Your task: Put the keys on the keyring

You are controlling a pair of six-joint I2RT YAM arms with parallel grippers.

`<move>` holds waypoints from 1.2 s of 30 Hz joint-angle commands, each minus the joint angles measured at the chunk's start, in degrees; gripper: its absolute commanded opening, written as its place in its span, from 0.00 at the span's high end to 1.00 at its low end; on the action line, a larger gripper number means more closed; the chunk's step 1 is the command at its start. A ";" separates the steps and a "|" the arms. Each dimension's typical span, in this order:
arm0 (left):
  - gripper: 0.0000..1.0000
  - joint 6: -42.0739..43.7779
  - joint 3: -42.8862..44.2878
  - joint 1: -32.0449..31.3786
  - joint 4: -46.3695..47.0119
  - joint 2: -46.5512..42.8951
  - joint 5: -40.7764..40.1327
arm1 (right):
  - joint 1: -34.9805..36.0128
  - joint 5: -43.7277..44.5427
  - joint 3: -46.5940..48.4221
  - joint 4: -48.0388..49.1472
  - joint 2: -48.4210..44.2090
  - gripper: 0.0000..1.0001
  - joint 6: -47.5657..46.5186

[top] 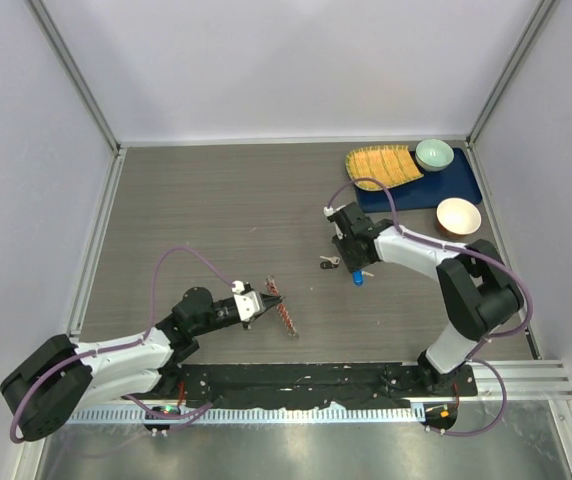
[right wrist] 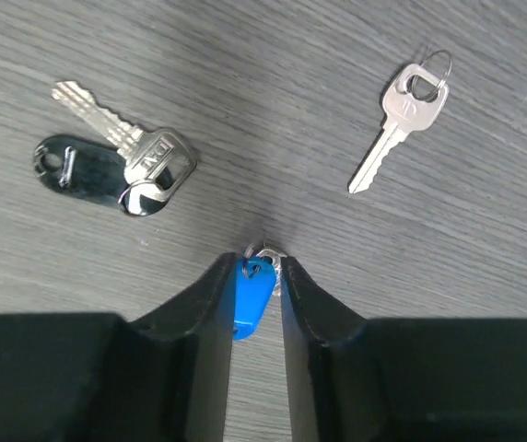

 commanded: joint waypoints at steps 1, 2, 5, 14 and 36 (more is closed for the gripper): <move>0.96 -0.47 1.77 0.00 2.73 0.46 -0.55 | 1.12 -1.78 -3.00 7.61 -9.79 0.60 -1.30; 0.96 -0.47 1.78 0.00 2.73 0.46 -0.64 | 1.82 -1.60 -5.18 10.06 -12.36 0.54 -3.30; 0.96 -0.64 1.95 0.00 2.82 0.90 -0.82 | 5.59 -3.61 -9.58 16.11 -20.69 0.47 -6.82; 0.95 -2.05 1.86 0.00 4.66 1.51 -1.52 | 21.85 -15.05 -18.74 32.57 -28.65 0.46 -20.54; 0.95 -5.83 1.07 0.00 9.76 2.31 -3.10 | 28.02 -19.61 -14.08 34.16 -23.19 0.59 -25.73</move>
